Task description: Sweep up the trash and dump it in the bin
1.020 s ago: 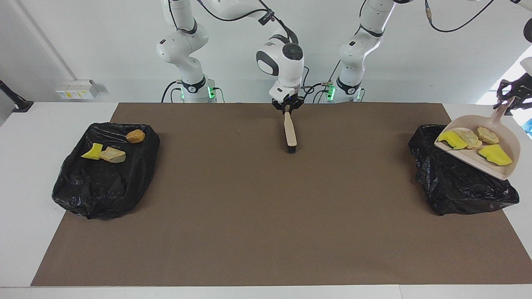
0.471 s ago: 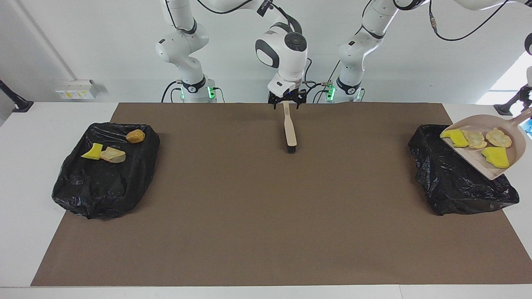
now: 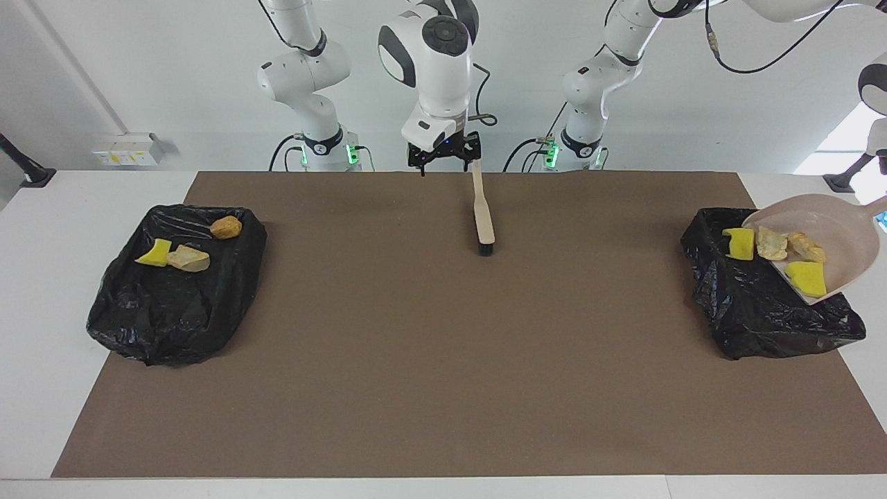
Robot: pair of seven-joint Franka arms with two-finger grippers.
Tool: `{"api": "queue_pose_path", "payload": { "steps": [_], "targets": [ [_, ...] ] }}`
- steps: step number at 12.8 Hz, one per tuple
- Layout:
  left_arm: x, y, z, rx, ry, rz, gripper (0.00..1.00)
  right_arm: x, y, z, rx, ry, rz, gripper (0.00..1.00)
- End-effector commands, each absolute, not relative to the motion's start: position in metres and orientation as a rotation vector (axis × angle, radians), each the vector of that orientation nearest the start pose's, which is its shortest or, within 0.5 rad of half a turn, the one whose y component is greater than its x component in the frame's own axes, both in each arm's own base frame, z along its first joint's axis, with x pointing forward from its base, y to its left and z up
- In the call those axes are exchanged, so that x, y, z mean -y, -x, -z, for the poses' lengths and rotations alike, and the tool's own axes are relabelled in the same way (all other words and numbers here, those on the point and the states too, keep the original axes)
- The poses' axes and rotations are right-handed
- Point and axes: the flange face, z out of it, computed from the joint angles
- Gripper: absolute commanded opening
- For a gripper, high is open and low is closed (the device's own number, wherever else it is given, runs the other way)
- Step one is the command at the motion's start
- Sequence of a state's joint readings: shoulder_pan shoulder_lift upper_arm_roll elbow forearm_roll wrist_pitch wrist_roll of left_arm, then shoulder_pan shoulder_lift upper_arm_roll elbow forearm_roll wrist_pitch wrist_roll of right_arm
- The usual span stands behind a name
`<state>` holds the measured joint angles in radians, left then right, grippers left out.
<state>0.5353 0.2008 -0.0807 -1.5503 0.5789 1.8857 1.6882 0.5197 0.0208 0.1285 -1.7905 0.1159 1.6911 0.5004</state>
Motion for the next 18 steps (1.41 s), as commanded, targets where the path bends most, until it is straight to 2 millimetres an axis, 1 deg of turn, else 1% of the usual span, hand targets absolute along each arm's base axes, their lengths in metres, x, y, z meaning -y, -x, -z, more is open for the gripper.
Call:
{"api": "queue_pose_path", "payload": {
  "steps": [1, 2, 3, 4, 5, 7, 8, 9, 10, 11, 12, 13, 14, 16, 18],
  "targets": [
    [-0.326, -0.561, -0.563, -1.726, 2.024, -0.59, 0.0, -0.306, -0.467, -0.551, 0.273, 3.076, -0.209, 1.0],
    [-0.327, -0.56, -0.565, -1.729, 2.008, -0.605, 0.0, -0.287, -0.479, -0.559, 0.294, 3.067, -0.2, 1.0],
    [-0.322, -0.563, -0.566, -1.751, 1.97, -0.636, 0.0, -0.265, -0.491, -0.57, 0.322, 3.062, -0.189, 1.0],
    [-0.304, -0.572, -0.568, -1.772, 1.919, -0.661, 0.0, -0.242, -0.502, -0.579, 0.359, 3.05, -0.176, 1.0],
    [-0.287, -0.582, -0.574, -1.785, 1.829, -0.71, 0.0, -0.216, -0.514, -0.583, 0.388, 3.041, -0.169, 1.0],
    [-0.283, -0.583, -0.575, -1.781, 1.794, -0.753, 0.0, -0.182, -0.525, -0.589, 0.409, 3.057, -0.136, 1.0],
    [-0.27, -0.589, -0.578, -1.786, 1.743, -0.781, 0.0, -0.167, -0.529, -0.591, 0.444, 3.088, -0.121, 1.0],
    [-0.249, -0.599, -0.583, -1.787, 1.623, -0.858, 0.0, -0.148, -0.535, -0.591, 0.511, 3.113, -0.114, 1.0],
    [-0.233, -0.605, -0.588, -1.78, 1.548, -0.909, 0.0, -0.128, -0.54, -0.591, 0.549, 3.117, -0.116, 1.0],
    [-0.227, -0.604, -0.595, -1.771, 1.528, -0.916, 0.0, -0.111, -0.544, -0.596, 0.528, 3.119, -0.101, 1.0],
    [-0.228, -0.602, -0.6, -1.76, 1.523, -0.923, 0.0, -0.093, -0.548, -0.605, 0.483, 3.134, -0.072, 1.0],
    [-0.226, -0.598, -0.609, -1.747, 1.533, -0.932, 0.0, -0.081, -0.55, -0.607, 0.457, 3.156, -0.065, 1.0],
    [-0.216, -0.595, -0.613, -1.743, 1.544, -0.955, 0.0, -0.066, -0.553, -0.607, 0.415, 3.173, -0.066, 1.0],
    [-0.202, -0.598, -0.617, -1.74, 1.499, -0.982, 0.0, -0.03, -0.556, -0.608, 0.297, 3.189, -0.061, 1.0],
    [-0.199, -0.591, -0.631, -1.732, 1.524, -0.978, 0.0, 0.001, -0.557, -0.608, 0.176, 3.189, -0.055, 1.0]
  ]
}}
